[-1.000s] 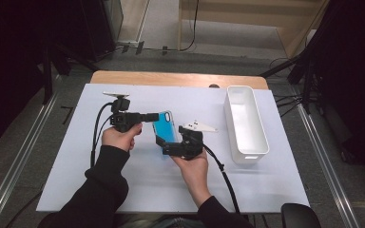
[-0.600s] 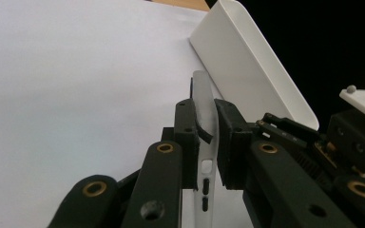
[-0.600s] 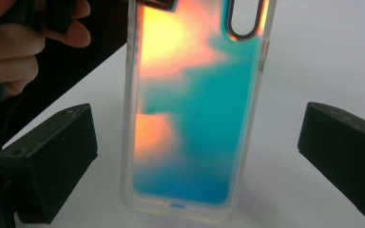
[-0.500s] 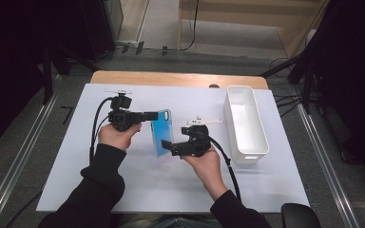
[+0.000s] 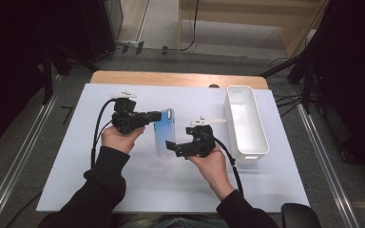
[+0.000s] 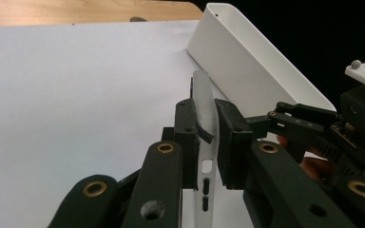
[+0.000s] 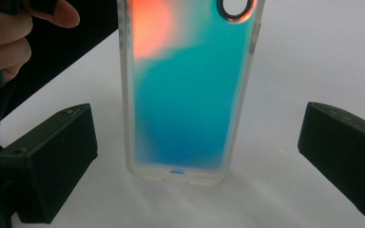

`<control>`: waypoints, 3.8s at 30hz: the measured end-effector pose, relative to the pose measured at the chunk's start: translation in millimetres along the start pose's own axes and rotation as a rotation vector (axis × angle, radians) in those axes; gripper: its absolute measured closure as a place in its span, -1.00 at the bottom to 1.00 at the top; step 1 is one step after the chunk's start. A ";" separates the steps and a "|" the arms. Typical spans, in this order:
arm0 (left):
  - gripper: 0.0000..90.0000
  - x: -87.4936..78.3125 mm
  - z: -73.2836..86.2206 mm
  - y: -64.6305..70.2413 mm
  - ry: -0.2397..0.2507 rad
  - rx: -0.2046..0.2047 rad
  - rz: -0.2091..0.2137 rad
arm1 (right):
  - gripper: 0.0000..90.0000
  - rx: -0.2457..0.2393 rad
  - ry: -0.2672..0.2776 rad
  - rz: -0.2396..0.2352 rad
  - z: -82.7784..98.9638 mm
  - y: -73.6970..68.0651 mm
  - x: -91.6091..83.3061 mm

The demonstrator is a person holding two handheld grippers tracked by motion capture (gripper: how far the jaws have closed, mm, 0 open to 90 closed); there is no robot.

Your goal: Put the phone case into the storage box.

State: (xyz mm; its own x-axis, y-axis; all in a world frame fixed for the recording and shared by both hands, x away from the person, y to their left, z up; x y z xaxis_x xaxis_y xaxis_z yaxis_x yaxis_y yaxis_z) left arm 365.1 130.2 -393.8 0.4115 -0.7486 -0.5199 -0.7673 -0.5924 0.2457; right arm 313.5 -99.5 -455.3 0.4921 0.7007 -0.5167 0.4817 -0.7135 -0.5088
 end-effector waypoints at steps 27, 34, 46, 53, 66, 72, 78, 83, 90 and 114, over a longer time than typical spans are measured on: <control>0.78 -2.6 6.4 14.8 0.109 0.042 -0.097 | -1.00 -0.079 -0.001 0.012 -1.6 0.5 -8.5; 0.78 -1.0 7.1 18.8 0.103 0.027 -0.102 | -1.00 -0.096 0.003 0.009 -10.4 -2.2 -8.3; 0.78 4.1 8.8 24.1 0.087 0.008 -0.086 | -1.00 -0.091 -0.002 0.009 -24.4 -4.2 -3.3; 0.78 4.5 9.4 24.4 0.088 -0.009 -0.083 | -1.00 -0.084 0.002 0.005 -28.6 -5.7 1.0; 0.78 4.7 9.8 27.0 0.096 -0.018 -0.086 | -1.00 -0.071 0.012 0.045 -38.1 -12.8 13.0; 0.78 5.5 10.1 26.7 0.092 -0.031 -0.070 | -1.00 -0.070 0.017 0.055 -44.1 -14.6 18.8; 0.78 4.5 9.7 27.2 0.101 -0.036 -0.071 | -1.00 -0.071 0.007 0.052 -45.9 -14.4 24.9; 0.78 4.6 9.5 27.4 0.098 -0.043 -0.063 | -0.87 -0.062 0.016 0.043 -46.3 -13.4 27.1; 0.78 3.9 9.5 26.7 0.099 -0.040 -0.072 | -0.69 -0.056 0.010 0.016 -46.7 -14.0 27.5; 0.12 -3.1 2.6 15.4 0.119 -0.105 0.041 | -0.66 -0.069 -0.031 -0.014 -47.8 -12.5 17.5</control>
State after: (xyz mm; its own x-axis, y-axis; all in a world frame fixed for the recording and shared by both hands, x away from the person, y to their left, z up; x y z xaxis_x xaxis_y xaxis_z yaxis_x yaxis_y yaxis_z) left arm 350.8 124.1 -390.5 0.4409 -0.7989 -0.4091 -0.7313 -0.5840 0.3523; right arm 350.7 -78.3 -425.0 0.4630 0.7093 -0.5315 0.5375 -0.7015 -0.4680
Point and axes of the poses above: each handheld gripper's, and its own axes: x roughly forward along the jaws, z roughly out of its underside, y roughly to its right, the point moved 1 cm from there along x, roughly forward along the jaws, and after that the axes turned 12 degrees about x, right-handed, at the moved point
